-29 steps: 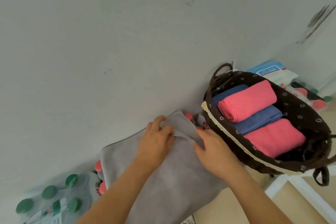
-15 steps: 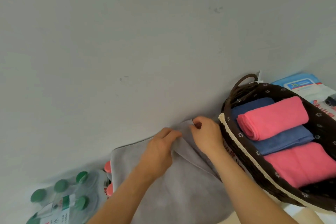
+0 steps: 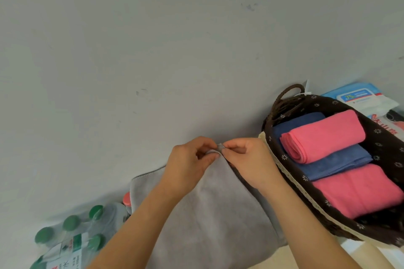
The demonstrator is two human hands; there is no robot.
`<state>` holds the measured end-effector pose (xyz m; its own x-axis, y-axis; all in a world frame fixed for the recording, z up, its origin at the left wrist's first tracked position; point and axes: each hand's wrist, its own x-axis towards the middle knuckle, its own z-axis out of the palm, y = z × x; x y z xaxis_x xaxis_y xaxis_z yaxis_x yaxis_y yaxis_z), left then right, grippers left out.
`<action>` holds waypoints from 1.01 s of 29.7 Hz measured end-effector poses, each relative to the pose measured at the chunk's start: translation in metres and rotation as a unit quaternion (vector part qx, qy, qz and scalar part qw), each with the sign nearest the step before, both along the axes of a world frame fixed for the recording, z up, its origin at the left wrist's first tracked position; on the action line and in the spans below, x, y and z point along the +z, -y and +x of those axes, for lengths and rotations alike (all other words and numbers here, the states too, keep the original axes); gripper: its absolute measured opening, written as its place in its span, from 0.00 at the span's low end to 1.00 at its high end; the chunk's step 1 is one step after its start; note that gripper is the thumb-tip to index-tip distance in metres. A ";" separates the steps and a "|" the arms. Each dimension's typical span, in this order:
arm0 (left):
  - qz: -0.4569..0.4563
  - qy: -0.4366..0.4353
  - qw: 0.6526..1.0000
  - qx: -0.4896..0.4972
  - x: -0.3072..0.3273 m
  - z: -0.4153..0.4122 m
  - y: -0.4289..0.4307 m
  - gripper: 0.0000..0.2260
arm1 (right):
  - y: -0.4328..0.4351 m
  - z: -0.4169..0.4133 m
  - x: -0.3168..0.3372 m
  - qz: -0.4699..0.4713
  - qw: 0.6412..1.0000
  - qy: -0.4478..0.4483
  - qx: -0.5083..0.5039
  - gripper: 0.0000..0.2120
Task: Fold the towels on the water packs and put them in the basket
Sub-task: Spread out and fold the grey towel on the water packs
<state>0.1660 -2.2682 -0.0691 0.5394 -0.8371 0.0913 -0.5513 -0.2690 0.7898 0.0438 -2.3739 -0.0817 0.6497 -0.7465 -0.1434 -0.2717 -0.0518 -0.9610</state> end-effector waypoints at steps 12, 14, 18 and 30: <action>0.002 0.035 0.999 -0.013 0.018 -0.003 0.007 0.04 | -0.002 -0.010 0.015 0.050 0.997 0.038 0.040 0.08; 0.005 0.051 0.999 -0.015 0.020 -0.002 0.007 0.04 | -0.003 -0.010 0.016 0.042 0.997 0.040 0.047 0.10; 0.006 0.099 0.995 -0.023 0.019 -0.001 0.008 0.05 | -0.002 -0.013 0.018 0.057 0.995 0.047 0.063 0.06; 0.003 0.073 0.997 -0.008 0.021 -0.001 0.005 0.07 | 0.006 -0.017 0.019 0.027 0.991 0.037 0.123 0.06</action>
<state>0.1650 -2.2732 -0.0483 0.5076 -0.8461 0.1626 -0.6646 -0.2644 0.6989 0.0270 -2.3800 -0.0629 0.8218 -0.5559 -0.1248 -0.1864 -0.0555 -0.9809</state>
